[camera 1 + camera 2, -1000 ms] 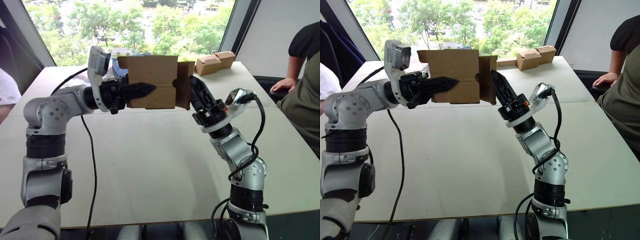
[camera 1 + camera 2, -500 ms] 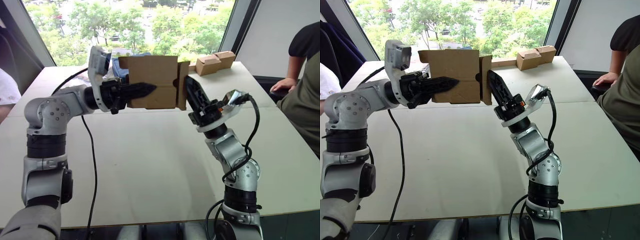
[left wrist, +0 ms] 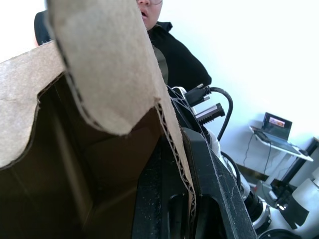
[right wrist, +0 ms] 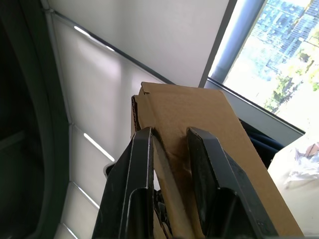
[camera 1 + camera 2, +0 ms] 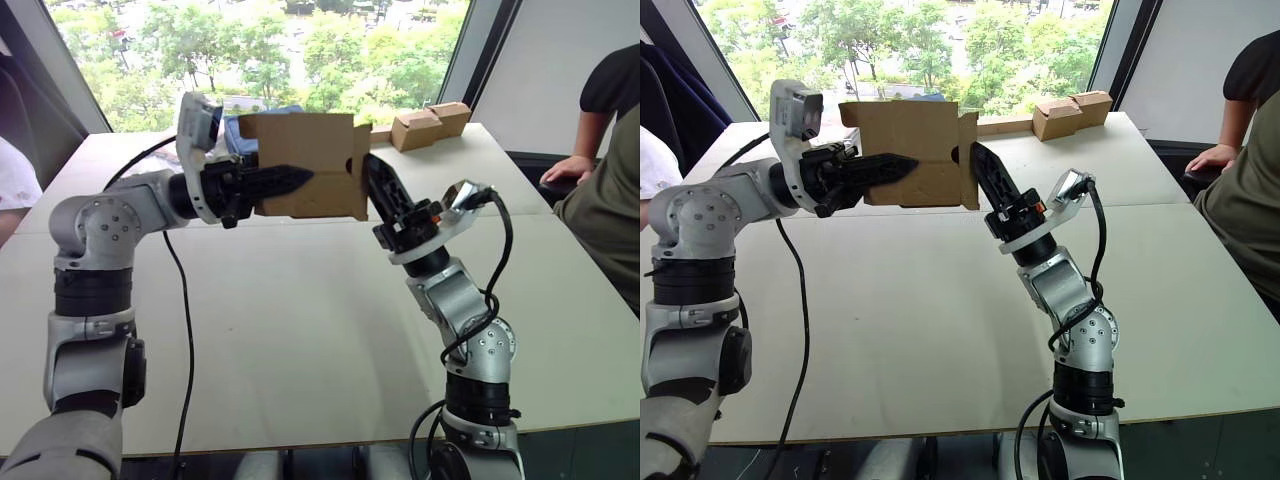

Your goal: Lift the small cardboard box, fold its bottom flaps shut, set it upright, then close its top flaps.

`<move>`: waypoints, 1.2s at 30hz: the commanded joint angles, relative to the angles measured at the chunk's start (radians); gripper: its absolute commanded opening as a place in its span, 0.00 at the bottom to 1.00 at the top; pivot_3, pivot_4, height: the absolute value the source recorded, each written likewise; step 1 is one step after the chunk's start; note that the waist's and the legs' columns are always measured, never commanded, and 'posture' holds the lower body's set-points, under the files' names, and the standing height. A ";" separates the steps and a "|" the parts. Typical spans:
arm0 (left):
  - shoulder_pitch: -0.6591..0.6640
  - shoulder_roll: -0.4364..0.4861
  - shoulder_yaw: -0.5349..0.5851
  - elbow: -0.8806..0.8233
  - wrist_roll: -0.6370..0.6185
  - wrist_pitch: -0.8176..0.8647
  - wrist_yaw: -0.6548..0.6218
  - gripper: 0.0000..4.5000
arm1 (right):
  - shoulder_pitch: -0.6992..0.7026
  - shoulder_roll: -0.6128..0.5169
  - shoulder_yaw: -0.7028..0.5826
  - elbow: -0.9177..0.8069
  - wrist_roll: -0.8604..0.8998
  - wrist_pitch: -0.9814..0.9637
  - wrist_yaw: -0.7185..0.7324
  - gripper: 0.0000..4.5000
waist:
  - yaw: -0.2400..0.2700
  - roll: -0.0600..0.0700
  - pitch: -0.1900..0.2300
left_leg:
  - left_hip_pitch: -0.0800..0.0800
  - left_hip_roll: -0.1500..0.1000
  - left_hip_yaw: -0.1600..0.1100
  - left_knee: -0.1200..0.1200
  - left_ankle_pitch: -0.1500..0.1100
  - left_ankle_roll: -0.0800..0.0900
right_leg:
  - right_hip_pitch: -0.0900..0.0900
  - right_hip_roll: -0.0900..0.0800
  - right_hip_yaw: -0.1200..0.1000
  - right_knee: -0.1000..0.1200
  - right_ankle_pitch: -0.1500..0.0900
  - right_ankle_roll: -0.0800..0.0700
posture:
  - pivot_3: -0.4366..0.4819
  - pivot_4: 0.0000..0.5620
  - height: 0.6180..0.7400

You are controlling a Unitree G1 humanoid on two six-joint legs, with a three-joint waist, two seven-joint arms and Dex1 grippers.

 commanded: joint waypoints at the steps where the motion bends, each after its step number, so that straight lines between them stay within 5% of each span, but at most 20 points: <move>1: -0.005 0.007 0.007 -0.031 0.009 -0.027 -0.013 0.00 | -0.027 0.009 0.008 -0.035 -0.005 -0.017 -0.010 0.24 | 0.000 0.000 0.000 | 0.000 0.000 0.000 0.000 0.000 0.000 | 0.000 0.000 0.000 0.000 0.000 0.000 | 0.48 0.27 1.00; 15: 0.003 -0.010 -0.016 -0.026 0.068 -0.070 -0.023 0.00 | -0.011 0.009 0.113 -0.100 -0.046 0.031 0.000 0.24 | 0.000 0.000 0.000 | 0.000 0.000 0.000 0.000 0.000 0.000 | 0.000 0.000 0.000 0.000 0.000 0.000 | 0.48 0.27 1.00; 36: -0.023 -0.109 0.044 0.011 0.074 -0.108 0.061 0.00 | -0.017 0.178 0.181 -0.056 -0.225 -0.076 -0.009 0.24 | 0.000 0.000 0.000 | 0.000 0.000 0.000 -0.001 0.000 0.000 | -0.001 0.000 0.000 0.000 0.000 0.000 | 0.48 0.27 1.00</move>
